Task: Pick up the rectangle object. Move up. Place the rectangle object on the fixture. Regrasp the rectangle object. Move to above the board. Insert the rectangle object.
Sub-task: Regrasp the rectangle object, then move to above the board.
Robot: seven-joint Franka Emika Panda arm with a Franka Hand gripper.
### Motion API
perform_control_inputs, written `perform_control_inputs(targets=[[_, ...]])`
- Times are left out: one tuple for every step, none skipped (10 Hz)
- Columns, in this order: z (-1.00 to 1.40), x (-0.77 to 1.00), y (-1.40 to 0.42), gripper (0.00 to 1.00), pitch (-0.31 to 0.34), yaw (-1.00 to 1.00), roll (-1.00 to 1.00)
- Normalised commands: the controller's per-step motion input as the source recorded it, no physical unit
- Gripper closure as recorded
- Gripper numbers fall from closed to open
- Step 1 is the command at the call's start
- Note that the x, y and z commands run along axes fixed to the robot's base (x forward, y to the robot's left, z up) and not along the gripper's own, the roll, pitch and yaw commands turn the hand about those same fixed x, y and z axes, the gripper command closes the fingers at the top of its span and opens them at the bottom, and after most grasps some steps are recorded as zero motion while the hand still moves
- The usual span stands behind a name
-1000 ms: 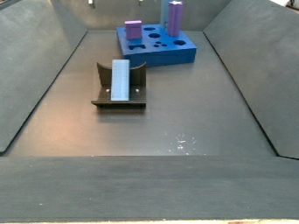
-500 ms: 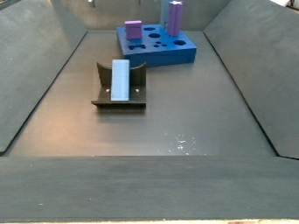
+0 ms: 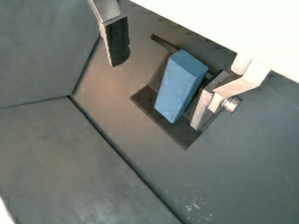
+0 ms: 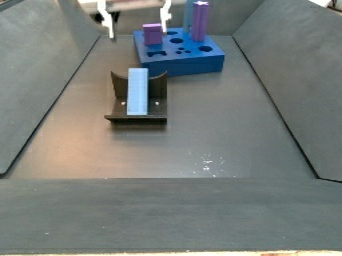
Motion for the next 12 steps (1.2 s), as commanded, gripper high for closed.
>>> perform_control_inputs(targets=[[-1.00, 0.09, 0.05, 0.00, -0.120, 0.18, 0.14], [-1.00, 0.10, 0.04, 0.00, -0.181, 0.13, 0.13], [-1.00, 0.10, 0.04, 0.00, -0.211, 0.09, 0.12], [-1.00, 0.11, 0.04, 0.00, -0.214, 0.04, 0.11], [-0.91, 0.11, 0.03, 0.00, -0.207, 0.02, 0.11], [-0.71, 0.09, 0.02, 0.00, -0.169, -0.02, 0.12], [-0.56, 0.08, 0.01, 0.00, -0.146, -0.05, 0.12], [-0.42, 0.07, 0.01, 0.00, -0.118, -0.06, 0.12], [-0.24, 0.07, 0.01, 0.00, -0.076, -0.06, 0.10], [-0.17, 0.02, -0.01, 0.00, -0.035, -0.05, 0.08], [-0.83, 0.00, 0.00, 1.00, 0.000, 0.00, 0.00], [1.00, 0.19, -0.21, 1.00, -0.172, 0.20, 0.09]])
